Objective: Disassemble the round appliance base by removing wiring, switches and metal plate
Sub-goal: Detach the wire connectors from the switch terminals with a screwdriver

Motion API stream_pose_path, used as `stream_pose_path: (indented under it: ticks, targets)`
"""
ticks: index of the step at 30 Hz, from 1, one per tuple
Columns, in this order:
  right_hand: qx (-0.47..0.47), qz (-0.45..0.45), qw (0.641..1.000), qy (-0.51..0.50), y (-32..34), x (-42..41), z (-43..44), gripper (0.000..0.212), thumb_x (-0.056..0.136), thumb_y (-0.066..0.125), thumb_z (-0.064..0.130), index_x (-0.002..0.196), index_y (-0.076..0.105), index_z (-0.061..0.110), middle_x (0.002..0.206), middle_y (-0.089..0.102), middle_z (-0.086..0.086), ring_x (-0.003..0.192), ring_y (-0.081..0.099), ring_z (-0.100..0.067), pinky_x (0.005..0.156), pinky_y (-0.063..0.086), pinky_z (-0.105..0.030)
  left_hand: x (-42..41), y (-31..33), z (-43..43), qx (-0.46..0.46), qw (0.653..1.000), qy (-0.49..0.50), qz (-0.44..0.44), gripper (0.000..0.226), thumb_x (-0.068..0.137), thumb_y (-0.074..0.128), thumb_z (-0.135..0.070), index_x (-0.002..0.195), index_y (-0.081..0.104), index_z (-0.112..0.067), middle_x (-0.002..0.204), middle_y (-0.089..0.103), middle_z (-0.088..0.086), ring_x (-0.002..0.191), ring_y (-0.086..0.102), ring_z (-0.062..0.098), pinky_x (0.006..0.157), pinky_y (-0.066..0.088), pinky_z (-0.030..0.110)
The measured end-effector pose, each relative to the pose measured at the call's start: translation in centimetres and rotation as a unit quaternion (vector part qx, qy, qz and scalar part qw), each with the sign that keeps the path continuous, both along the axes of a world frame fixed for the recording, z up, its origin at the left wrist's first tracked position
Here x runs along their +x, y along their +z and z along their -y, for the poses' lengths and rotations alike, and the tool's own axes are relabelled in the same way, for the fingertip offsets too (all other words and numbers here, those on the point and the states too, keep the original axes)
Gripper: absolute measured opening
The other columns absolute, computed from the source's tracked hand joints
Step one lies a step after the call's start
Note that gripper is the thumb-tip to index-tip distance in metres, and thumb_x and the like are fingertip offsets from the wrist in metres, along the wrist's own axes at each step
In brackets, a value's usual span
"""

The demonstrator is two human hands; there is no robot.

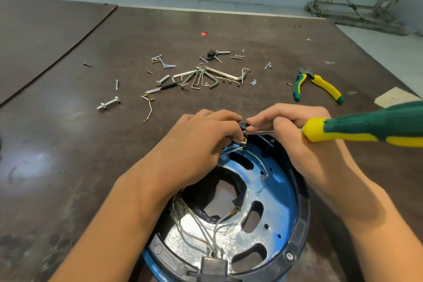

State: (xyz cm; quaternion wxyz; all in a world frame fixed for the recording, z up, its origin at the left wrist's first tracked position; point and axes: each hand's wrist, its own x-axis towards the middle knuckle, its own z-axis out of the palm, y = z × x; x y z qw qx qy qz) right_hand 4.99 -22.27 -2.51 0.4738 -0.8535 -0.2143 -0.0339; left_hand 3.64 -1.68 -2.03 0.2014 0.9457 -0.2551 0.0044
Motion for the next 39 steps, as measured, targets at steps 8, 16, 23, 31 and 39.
stream_pose_path:
  ticks: [8, 16, 23, 31, 39]
  targets:
    - [0.015, 0.031, 0.999, -0.005, 0.1, -0.6, 0.5, 0.03, 0.1, 0.041, 0.019, 0.092, 0.068, 0.008, 0.097, 0.075, -0.005, 0.096, 0.072, -0.023, 0.086, 0.057, -0.052, 0.2, -0.1, 0.0, 0.006, 1.0, 0.004, -0.007, 0.029, 0.101, 0.053, -0.018, 0.113, 0.063, -0.043, 0.147, 0.042, -0.024, 0.128, 0.043, 0.009, 0.104, 0.035, 0.035]
    - [-0.037, -0.01, 0.999, 0.036, 0.5, -0.5, 1.9, 0.017, 0.092, 0.07, 0.043, 0.093, 0.072, 0.026, 0.109, 0.076, 0.013, 0.112, 0.07, -0.007, 0.093, 0.059, -0.049, 0.2, 0.2, 0.1, 0.011, 1.0, 0.004, -0.013, 0.03, 0.1, 0.054, -0.018, 0.116, 0.062, -0.042, 0.15, 0.04, -0.023, 0.13, 0.042, 0.011, 0.107, 0.035, 0.038]
    - [0.008, 0.01, 1.0, 0.02, 0.0, -0.4, 1.2, 0.019, 0.089, 0.07, 0.036, 0.091, 0.071, 0.017, 0.105, 0.077, 0.006, 0.102, 0.074, -0.011, 0.088, 0.061, -0.044, 0.1, 0.2, 0.0, 0.007, 1.0, 0.008, -0.017, 0.029, 0.098, 0.058, -0.018, 0.114, 0.062, -0.042, 0.148, 0.042, -0.024, 0.128, 0.042, 0.009, 0.106, 0.035, 0.036]
    - [0.037, 0.037, 0.999, -0.013, -0.7, -0.1, 0.6, 0.013, 0.091, 0.067, 0.039, 0.092, 0.07, 0.026, 0.093, 0.078, -0.003, 0.088, 0.074, -0.021, 0.077, 0.058, -0.059, 0.1, 0.3, 0.1, 0.005, 1.0, 0.006, -0.018, 0.027, 0.102, 0.05, -0.018, 0.111, 0.065, -0.039, 0.145, 0.045, -0.023, 0.124, 0.046, 0.012, 0.103, 0.038, 0.041]
    - [0.025, 0.047, 0.998, -0.037, -0.7, 0.3, 0.1, 0.023, 0.09, 0.061, 0.049, 0.087, 0.065, 0.026, 0.083, 0.074, -0.016, 0.08, 0.069, -0.04, 0.07, 0.055, -0.062, 0.2, 0.3, 0.1, 0.007, 1.0, 0.004, -0.02, 0.028, 0.102, 0.051, -0.017, 0.111, 0.064, -0.04, 0.143, 0.046, -0.024, 0.121, 0.047, 0.011, 0.101, 0.039, 0.04]
